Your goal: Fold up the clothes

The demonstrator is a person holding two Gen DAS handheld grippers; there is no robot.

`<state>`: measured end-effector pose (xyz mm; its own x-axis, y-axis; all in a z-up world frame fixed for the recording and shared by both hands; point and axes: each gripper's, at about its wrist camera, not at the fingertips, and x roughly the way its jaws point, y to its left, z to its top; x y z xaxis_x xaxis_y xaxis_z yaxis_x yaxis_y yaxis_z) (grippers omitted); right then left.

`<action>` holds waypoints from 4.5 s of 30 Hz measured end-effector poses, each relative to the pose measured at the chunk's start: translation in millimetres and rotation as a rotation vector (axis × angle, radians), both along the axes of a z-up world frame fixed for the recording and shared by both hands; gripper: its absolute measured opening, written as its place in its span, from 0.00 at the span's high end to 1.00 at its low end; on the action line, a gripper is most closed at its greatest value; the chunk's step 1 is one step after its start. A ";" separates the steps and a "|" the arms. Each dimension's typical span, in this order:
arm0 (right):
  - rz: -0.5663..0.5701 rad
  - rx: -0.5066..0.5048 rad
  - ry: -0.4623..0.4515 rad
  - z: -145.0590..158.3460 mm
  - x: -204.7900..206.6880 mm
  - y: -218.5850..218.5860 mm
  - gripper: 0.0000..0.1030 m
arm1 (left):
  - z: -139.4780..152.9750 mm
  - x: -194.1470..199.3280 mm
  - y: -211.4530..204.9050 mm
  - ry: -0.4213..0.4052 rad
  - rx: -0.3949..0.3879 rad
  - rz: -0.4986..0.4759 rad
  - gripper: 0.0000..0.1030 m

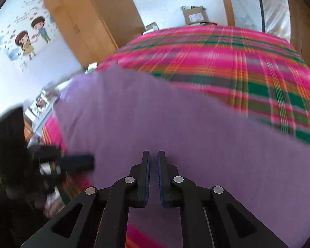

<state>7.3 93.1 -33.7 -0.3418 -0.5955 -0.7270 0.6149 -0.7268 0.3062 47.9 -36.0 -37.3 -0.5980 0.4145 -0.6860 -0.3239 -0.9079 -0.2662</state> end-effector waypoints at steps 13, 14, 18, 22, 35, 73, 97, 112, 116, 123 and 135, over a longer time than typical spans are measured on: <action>-0.004 -0.043 0.009 -4.5 1.8 -5.8 0.87 | 7.1 15.2 -61.4 0.046 -0.026 0.279 0.93; -0.005 -0.046 0.010 -4.8 1.7 -6.3 0.87 | 5.7 13.7 -71.6 0.041 -0.025 0.322 0.93; -0.013 -0.054 0.015 -4.8 1.2 -4.4 0.87 | 2.9 14.7 -112.3 0.028 -0.036 0.454 0.93; -0.047 -0.055 0.017 -3.8 -2.5 5.4 0.87 | 3.7 19.8 -170.1 0.039 -0.052 0.635 0.93; -0.087 -0.039 0.022 -2.3 -11.5 6.7 0.87 | 10.0 34.6 -275.8 0.062 -0.039 0.888 0.88; -0.011 -0.095 0.091 58.9 -56.0 -54.9 0.70 | 6.7 -90.5 -213.2 -0.014 -0.134 0.574 0.87; 0.102 -0.058 -0.084 15.2 -84.2 -124.5 0.70 | 2.4 15.2 -322.8 0.024 0.092 0.937 0.87; 0.042 -0.081 -0.111 3.3 -56.9 -90.0 0.70 | 1.1 54.1 -363.4 0.074 0.282 1.043 0.77; 0.033 -0.085 -0.119 1.7 -56.8 -88.8 0.70 | -8.6 65.9 -372.1 0.047 0.347 1.078 0.72; 0.030 -0.088 -0.119 1.1 -56.4 -88.8 0.70 | -27.5 79.7 -382.3 0.022 0.508 1.089 0.64; 0.036 -0.087 -0.111 -0.5 -57.0 -91.9 0.70 | -59.0 75.6 -394.9 -0.010 0.722 1.071 0.50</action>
<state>-49.8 1.2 -34.3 -0.2392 -0.6682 -0.7045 0.5993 -0.6725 0.4343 123.5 -430.8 -96.3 -0.8568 0.0111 -0.5156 0.4770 -0.3627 -0.8006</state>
